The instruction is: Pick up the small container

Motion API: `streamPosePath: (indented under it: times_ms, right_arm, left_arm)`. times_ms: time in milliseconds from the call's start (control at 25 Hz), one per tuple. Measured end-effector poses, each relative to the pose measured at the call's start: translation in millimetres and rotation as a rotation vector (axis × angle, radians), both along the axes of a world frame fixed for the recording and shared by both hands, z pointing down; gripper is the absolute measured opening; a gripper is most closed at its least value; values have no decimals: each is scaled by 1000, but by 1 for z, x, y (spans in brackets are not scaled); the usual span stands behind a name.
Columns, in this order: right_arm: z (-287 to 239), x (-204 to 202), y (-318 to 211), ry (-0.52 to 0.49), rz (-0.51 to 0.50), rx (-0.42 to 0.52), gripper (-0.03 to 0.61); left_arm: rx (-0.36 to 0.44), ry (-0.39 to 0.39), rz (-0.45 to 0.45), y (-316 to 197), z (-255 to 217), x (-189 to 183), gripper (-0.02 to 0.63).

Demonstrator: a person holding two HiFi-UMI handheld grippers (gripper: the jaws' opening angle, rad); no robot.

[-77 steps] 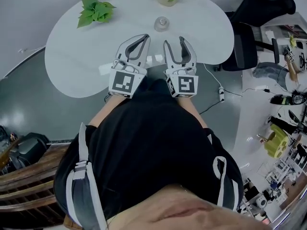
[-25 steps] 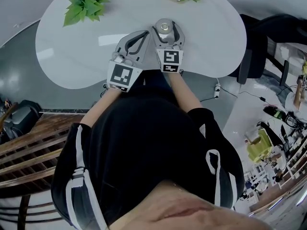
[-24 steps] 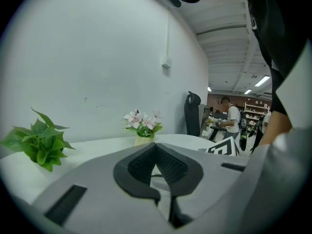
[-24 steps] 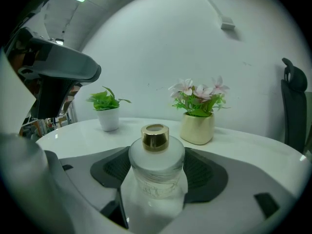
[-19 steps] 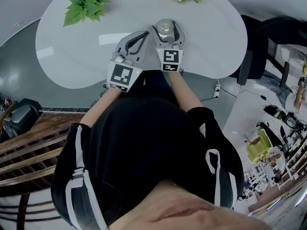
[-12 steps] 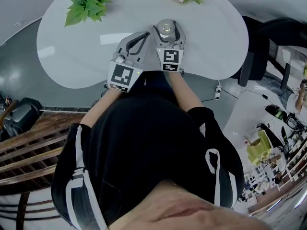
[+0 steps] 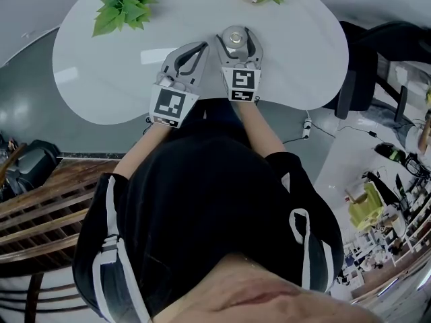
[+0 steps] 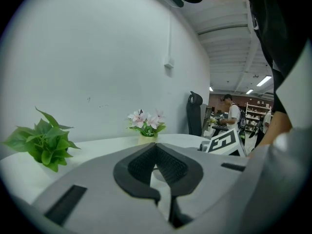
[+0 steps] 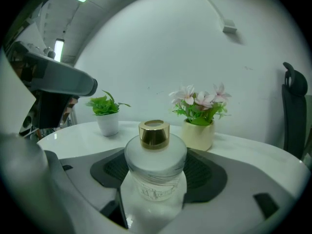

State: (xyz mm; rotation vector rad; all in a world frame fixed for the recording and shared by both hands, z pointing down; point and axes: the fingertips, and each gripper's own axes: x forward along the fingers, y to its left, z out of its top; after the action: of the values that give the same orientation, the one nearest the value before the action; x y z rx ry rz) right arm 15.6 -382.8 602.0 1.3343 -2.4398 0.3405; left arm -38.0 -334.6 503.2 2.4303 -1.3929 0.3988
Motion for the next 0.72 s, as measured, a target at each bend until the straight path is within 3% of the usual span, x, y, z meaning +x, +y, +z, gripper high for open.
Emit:
streamPosePath:
  times_ms: [360,720]
  right_arm:
    - [-91,3,1,-28,-11,125,327]
    - [-169,22,9,-38,50,210,329]
  left_arm:
    - [71,11,-12,-2,-24,2,8]
    - [165,27,-46,-1,-58,-7,7]
